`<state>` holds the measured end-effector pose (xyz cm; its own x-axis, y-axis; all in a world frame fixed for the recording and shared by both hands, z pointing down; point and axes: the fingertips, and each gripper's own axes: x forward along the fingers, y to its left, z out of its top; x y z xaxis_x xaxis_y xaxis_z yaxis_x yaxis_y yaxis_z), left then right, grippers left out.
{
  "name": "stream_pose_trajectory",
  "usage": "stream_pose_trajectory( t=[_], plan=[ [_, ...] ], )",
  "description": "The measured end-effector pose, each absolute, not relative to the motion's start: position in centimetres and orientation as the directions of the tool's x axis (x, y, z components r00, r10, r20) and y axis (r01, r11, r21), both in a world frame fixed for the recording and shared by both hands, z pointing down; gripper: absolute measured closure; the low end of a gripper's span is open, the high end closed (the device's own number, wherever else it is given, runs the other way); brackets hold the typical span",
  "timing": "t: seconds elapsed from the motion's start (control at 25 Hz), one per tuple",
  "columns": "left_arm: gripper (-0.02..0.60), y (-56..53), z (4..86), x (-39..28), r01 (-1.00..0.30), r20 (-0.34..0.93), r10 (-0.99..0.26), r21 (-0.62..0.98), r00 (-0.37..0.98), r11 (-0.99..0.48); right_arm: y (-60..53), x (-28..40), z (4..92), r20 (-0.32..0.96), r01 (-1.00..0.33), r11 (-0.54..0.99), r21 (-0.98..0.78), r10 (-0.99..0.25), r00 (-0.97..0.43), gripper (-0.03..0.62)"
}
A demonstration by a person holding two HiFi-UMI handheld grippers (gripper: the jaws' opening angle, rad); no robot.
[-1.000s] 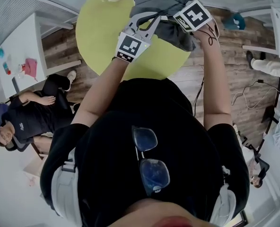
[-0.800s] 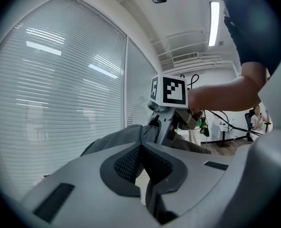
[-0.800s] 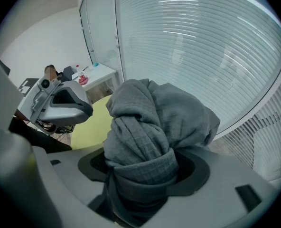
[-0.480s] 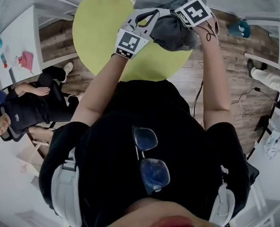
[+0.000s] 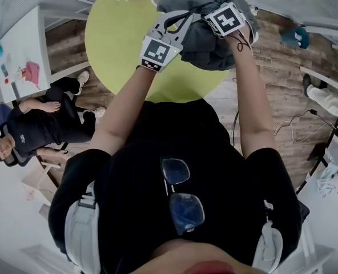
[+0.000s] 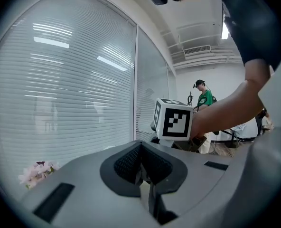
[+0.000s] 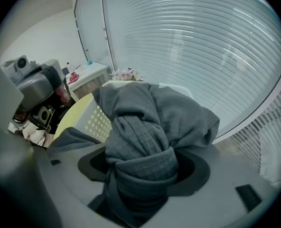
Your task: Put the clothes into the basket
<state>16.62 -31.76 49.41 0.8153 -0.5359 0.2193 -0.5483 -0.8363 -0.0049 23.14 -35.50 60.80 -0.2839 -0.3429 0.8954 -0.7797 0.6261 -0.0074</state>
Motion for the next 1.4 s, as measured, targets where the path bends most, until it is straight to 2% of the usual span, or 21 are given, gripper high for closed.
stream_pose_trajectory(
  t=[0.72, 0.88, 1.12, 1.4],
  plan=[
    [0.571, -33.9, 51.6, 18.5, -0.563, 0.259, -0.546, -0.011, 0.797, -0.826, -35.7, 22.9, 72.4, 0.905, -0.791, 0.603, -0.109, -0.27, -0.33, 0.256],
    [0.571, -33.6, 51.8, 18.6, -0.563, 0.265, -0.545, -0.012, 0.795, -0.827, -35.1, 23.1, 74.0, 0.914, -0.798, 0.585, -0.145, -0.231, -0.335, 0.222],
    [0.571, -32.8, 51.2, 18.5, -0.564, 0.261, -0.548, -0.016, 0.795, -0.826, -34.5, 23.8, 71.8, 0.891, -0.809, 0.569, -0.146, -0.28, -0.357, 0.22],
    [0.571, -30.2, 49.8, 16.8, -0.527, 0.248, -0.517, -0.028, 0.819, -0.849, -32.3, 22.6, 64.4, 0.841, -0.821, 0.559, -0.119, -0.383, -0.383, 0.221]
  ],
)
